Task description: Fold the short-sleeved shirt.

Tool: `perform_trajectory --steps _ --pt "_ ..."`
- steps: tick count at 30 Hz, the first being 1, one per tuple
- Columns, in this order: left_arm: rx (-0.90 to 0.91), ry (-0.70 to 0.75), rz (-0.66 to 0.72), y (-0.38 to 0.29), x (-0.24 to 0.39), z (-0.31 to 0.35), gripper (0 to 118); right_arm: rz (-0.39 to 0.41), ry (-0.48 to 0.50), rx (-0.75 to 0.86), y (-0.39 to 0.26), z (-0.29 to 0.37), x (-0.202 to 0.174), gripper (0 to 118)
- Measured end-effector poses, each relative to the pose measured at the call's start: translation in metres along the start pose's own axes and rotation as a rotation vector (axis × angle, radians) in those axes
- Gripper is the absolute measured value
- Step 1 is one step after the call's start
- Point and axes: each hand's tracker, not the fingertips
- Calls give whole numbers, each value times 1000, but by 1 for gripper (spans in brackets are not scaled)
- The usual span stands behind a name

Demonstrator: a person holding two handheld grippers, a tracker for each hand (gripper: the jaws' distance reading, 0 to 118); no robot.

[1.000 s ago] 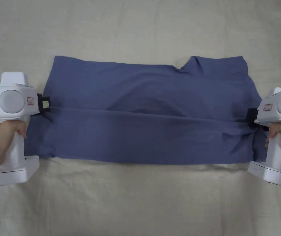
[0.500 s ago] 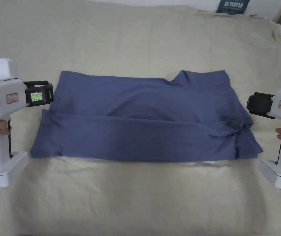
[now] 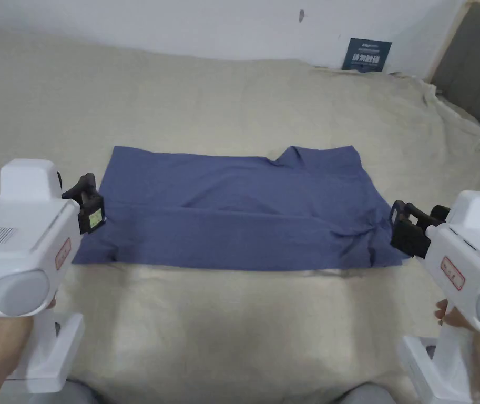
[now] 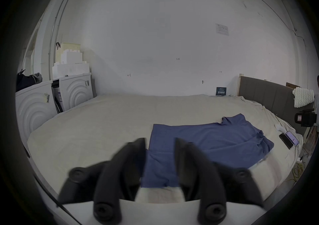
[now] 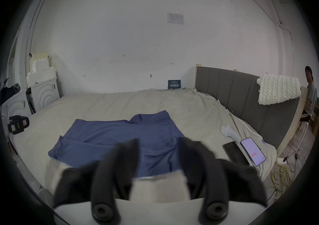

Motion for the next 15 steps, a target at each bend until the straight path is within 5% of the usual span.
perform_trajectory --steps 3,15 --pt "10 -5 8 -6 1 11 0 -5 7 5 -6 12 -2 0" --pt "15 -50 34 -9 10 24 0 -8 28 -26 -12 15 3 0"
